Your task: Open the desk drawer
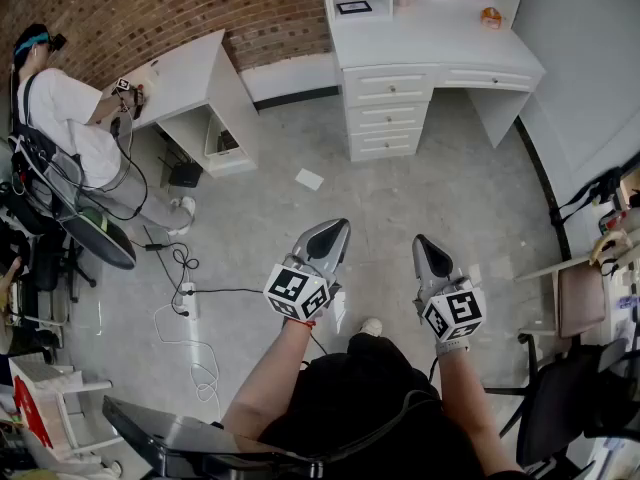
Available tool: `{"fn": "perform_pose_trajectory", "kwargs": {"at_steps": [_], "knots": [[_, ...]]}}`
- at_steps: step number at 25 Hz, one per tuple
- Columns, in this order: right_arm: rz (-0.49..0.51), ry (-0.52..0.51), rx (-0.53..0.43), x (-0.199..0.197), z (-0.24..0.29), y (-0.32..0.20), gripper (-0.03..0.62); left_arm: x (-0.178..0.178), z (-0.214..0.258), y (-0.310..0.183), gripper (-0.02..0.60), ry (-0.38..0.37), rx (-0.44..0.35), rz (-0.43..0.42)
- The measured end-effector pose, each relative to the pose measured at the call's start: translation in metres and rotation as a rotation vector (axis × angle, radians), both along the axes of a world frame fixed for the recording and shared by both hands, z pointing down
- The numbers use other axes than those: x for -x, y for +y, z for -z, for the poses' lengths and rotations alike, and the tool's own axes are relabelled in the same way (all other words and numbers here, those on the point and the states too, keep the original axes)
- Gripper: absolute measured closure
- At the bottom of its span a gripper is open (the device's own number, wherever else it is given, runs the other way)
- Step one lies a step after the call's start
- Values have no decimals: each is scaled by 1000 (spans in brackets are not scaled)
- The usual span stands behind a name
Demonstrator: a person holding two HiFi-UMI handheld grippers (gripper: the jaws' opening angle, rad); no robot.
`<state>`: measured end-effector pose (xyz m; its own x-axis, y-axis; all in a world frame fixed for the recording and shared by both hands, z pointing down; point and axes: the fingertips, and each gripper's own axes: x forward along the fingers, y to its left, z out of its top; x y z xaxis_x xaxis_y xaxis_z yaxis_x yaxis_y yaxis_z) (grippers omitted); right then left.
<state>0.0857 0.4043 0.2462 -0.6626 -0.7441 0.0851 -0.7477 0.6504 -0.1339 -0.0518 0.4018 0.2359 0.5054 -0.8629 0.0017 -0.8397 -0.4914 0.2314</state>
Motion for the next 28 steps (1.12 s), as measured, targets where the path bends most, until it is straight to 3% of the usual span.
{"fn": "perform_pose_trajectory", "kwargs": {"at_steps": [9, 19, 28], "knots": [[-25, -31, 11, -1, 2, 4, 592, 5, -2, 6, 578, -13, 27, -11], [-57, -66, 6, -29, -8, -42, 592, -8, -13, -40, 578, -18, 16, -15], [-64, -95, 42, -32, -13, -76, 591, -5, -22, -64, 578, -2, 55, -2]]}}
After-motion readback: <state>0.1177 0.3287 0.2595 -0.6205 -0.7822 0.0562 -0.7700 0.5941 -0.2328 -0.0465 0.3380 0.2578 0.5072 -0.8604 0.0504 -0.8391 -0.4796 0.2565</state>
